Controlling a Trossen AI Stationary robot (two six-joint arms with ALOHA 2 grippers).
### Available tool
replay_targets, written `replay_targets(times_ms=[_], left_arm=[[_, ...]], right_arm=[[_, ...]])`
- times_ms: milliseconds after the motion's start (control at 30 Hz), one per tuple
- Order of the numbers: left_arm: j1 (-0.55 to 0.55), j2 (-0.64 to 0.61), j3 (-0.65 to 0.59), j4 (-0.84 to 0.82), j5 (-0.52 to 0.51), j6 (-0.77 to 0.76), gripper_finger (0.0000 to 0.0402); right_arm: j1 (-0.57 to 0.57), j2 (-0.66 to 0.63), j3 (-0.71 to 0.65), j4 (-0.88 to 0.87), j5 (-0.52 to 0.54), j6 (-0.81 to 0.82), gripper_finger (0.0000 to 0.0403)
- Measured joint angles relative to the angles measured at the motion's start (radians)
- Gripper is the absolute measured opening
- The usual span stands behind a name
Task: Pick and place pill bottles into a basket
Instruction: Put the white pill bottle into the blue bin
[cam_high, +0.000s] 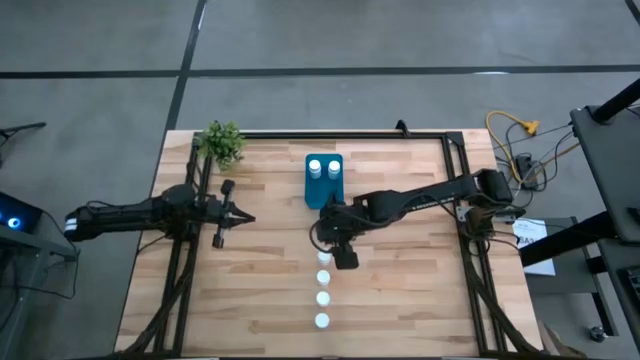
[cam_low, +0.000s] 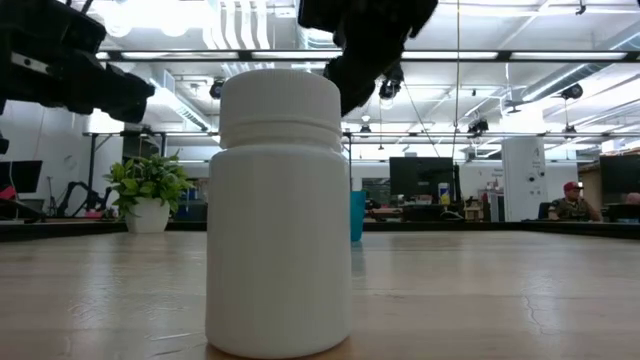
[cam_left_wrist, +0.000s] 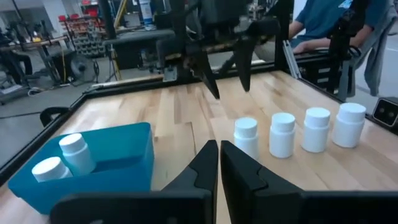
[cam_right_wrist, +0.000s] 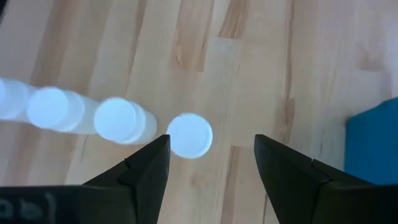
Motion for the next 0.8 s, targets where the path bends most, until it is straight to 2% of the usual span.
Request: replay_targets(times_ms=[200,633,800], left_arm=[[0.001,0.003,0.0,-0.003,0.018,-0.003,0.0],[0.001,0.006,-0.001,-0.008,0.023,-0.027,0.0],[0.0,0.006,-0.003,-0.012,0.023,-0.028,0.0]], right_arm=[[0.0,0.044,-0.002,0.002,0.0,-0.004,0.0224],[0.002,0.035,0.004,0.001,-0.002,0.035,0.0224],[0.002,0.035,0.005,0.0,0.0,0.05,0.0241]])
